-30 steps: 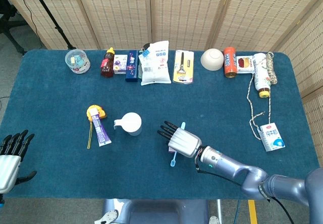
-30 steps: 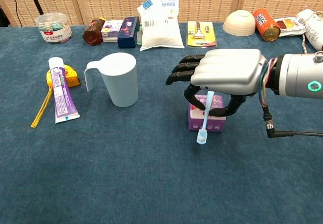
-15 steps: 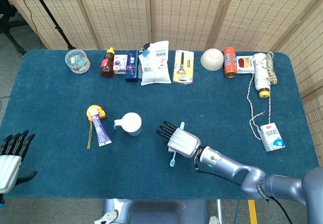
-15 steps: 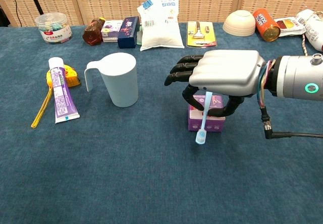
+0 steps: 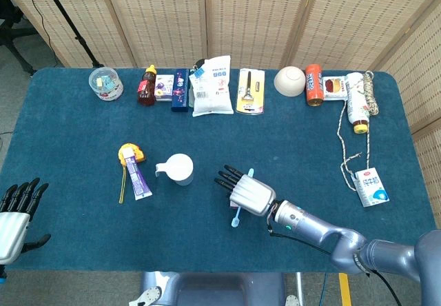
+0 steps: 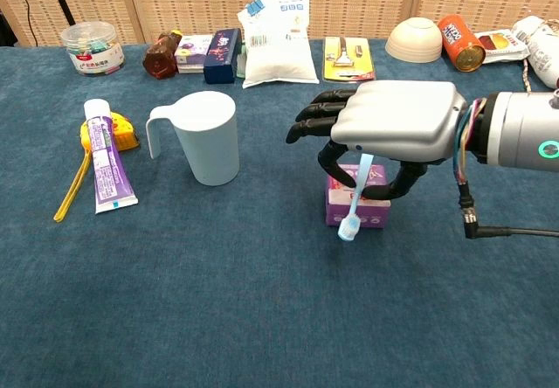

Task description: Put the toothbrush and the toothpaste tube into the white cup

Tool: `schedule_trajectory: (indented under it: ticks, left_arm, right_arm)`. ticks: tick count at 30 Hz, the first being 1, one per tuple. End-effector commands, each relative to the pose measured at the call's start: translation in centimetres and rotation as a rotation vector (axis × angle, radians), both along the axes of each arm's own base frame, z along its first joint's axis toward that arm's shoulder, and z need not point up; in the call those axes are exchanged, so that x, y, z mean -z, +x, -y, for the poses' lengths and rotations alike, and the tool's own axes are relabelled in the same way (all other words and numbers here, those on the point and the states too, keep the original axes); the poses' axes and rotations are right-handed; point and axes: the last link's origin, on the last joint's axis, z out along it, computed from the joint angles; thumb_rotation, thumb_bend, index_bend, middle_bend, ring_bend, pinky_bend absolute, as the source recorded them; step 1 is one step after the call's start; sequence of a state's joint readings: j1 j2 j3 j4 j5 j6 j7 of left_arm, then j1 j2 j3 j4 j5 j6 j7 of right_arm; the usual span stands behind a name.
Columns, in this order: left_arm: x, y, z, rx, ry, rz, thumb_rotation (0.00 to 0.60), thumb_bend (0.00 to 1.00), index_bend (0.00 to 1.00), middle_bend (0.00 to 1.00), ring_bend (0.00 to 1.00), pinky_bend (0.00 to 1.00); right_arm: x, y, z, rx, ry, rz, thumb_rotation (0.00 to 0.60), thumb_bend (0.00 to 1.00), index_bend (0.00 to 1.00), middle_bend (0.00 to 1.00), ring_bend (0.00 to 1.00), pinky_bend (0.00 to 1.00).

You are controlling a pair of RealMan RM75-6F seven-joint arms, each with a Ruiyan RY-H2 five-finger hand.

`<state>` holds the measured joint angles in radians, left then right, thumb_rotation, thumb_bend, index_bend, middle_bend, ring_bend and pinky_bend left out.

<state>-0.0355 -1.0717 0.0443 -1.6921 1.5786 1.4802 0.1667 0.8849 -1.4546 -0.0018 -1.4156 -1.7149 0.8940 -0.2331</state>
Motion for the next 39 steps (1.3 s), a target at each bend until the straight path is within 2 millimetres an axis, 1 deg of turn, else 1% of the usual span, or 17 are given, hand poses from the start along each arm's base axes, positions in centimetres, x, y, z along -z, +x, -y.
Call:
schedule_trajectory:
  ticks: [1,8,13,26,31,39]
  left_arm:
    - [0.0,0.0,0.0,0.0,0.0,0.001,0.6,0.01,0.0,0.0,0.0,0.0]
    - [0.1,0.0,0.1,0.002,-0.002,-0.002,0.6,0.01,0.0,0.0,0.0,0.0]
    - [0.1,0.0,0.1,0.003,-0.002,-0.003,0.6,0.01,0.0,0.0,0.0,0.0]
    - [0.0,0.1,0.3,0.009,-0.005,0.002,0.6,0.01,0.0,0.0,0.0,0.0]
    - [-0.1,0.1,0.3,0.012,-0.004,0.008,0.6,0.01,0.0,0.0,0.0,0.0]
    - [-0.4,0.1,0.5,0.016,-0.002,0.019,0.6,0.01,0.0,0.0,0.0,0.0]
  right_arm:
    - [-0.3,0.0,0.0,0.002,-0.004,0.006,0.6,0.37,0.62,0.11,0.02,0.04]
    - [-0.9,-0.2,-0.1,0.0,-0.014,0.006,0.6,0.37,0.62,0.11,0.02,0.04]
    - [-1.4,0.0,0.0,0.0,-0.025,0.023,0.6,0.37,0.62,0.11,0.02,0.05]
    - [-4.2,0.9,0.2,-0.001,-0.071,0.076,0.6,0.37,0.63,0.11,0.02,0.05]
    - [-5.8,2.0,0.2,0.03,-0.068,0.146,0.6,0.37,0.63,0.11,0.02,0.05]
    - [-8.5,5.2,0.8,0.144,-0.028,0.331,0.6,0.37,0.63,0.11,0.03,0.05]
